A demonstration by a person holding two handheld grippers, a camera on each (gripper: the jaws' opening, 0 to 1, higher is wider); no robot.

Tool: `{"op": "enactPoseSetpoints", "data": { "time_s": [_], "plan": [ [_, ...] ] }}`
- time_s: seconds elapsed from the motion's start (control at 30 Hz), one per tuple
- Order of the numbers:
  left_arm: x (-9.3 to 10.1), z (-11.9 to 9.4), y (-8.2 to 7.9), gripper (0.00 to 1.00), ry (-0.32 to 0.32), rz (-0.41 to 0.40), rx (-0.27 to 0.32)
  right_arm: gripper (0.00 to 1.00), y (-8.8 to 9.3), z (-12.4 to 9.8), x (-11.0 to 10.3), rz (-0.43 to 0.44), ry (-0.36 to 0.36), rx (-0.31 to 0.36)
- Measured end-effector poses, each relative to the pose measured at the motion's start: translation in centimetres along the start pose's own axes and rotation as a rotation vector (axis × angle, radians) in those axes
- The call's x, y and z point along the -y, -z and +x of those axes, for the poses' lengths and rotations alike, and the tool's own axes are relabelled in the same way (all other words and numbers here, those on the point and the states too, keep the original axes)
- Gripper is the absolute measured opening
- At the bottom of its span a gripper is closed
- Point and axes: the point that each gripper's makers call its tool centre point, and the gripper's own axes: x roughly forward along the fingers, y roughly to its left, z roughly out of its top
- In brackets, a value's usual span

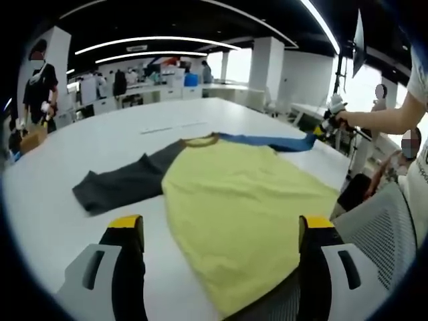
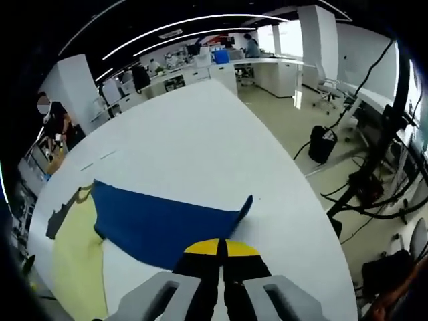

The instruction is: Fold the garment on the visible template until the final outline fits inside the template.

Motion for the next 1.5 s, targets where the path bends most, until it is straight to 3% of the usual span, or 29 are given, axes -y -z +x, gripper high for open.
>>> {"op": "enactPoseSetpoints", "data": {
  "time_s": [0.23,0.53,1.5],
  "plan": [
    [0.1,-0.1,0.0,0.92,0.002,-0.001,0.003,0.0,-1.6,0.2,-1.4,-0.043,-0.033,0.017],
    [0.1,-0.2,0.0,0.92,0.0,-0.005,0.007,0.0,-2.4,0.7,-3.3,-0.079,-0.072,0.014],
    [-0.1,-0.3,0.4,0.93,0.003,-0.013,0.006,0.0,-3.6,0.9,-11.3,-0.193,-0.18,0.012]
  ]
}}
